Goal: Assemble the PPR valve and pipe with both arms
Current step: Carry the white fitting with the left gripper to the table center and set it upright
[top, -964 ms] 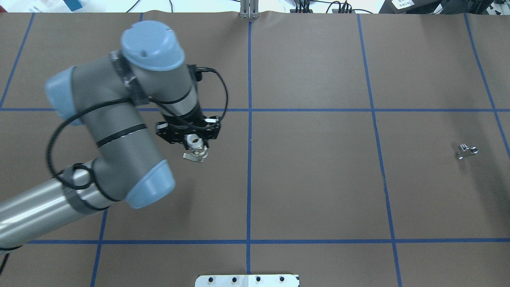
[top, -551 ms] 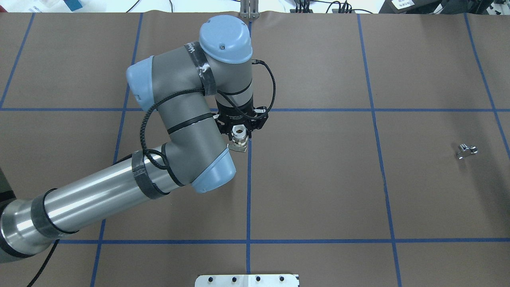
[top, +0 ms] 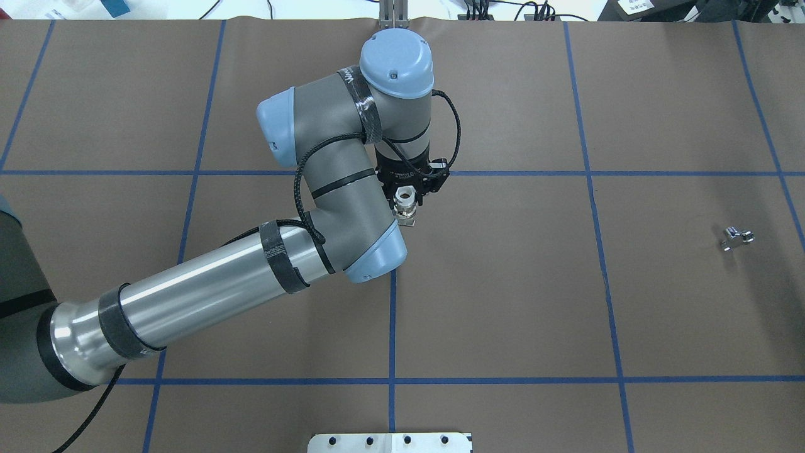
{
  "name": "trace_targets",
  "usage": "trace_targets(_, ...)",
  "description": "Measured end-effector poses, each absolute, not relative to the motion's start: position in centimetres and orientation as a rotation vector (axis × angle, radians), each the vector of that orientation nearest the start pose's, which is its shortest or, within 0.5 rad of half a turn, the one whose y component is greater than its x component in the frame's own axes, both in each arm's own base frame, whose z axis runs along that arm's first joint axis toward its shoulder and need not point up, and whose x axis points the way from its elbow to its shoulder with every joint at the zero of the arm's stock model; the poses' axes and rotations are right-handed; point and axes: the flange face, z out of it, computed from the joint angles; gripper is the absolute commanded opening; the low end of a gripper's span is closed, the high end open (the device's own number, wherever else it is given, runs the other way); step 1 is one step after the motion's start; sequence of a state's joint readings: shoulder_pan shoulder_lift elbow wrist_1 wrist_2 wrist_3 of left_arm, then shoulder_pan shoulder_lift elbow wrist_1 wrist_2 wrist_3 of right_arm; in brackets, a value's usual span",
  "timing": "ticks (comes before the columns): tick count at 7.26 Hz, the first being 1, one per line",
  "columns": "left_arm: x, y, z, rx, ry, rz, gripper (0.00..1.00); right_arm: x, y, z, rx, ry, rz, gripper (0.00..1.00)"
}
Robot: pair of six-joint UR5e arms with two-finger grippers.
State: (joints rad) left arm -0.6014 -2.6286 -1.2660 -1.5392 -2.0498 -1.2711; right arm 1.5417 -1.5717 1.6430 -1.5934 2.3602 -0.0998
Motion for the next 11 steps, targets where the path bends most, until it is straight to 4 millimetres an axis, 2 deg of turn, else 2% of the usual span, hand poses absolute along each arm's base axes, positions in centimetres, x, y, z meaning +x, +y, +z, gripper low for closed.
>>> trace_targets(2, 61.4, -52.9, 12.1, -0.091, 0.825, -0.114, 0.0, 4.8, -49.5, 62.4, 0.075, -0.789, -0.141, 0.99)
trace_targets(4, 62.0, -53.3, 13.2, -0.09, 0.82, -0.113, 0.0, 4.8, -49.5, 62.3, 0.076, -0.79, -0.141, 0.99)
trace_targets(6, 62.2, -53.3, 13.5, -0.091, 0.817, -0.113, 0.74, 4.8, -49.6, 62.2, 0.077, -0.791, -0.14, 0.99)
trace_targets(8, 62.2, -53.3, 13.7, -0.092, 0.814, -0.113, 0.88, 4.8, -49.6, 62.3, 0.076, -0.792, -0.14, 0.99)
trace_targets(9, 62.2, -53.3, 13.8, -0.093, 0.814, -0.114, 0.98, 4.8, -49.6, 62.2, 0.076, -0.795, -0.14, 0.99)
trace_targets(11, 62.2, -53.2, 13.8, -0.093, 0.813, -0.114, 0.99, 4.7, -49.6, 62.2, 0.077, -0.804, -0.14, 0.99)
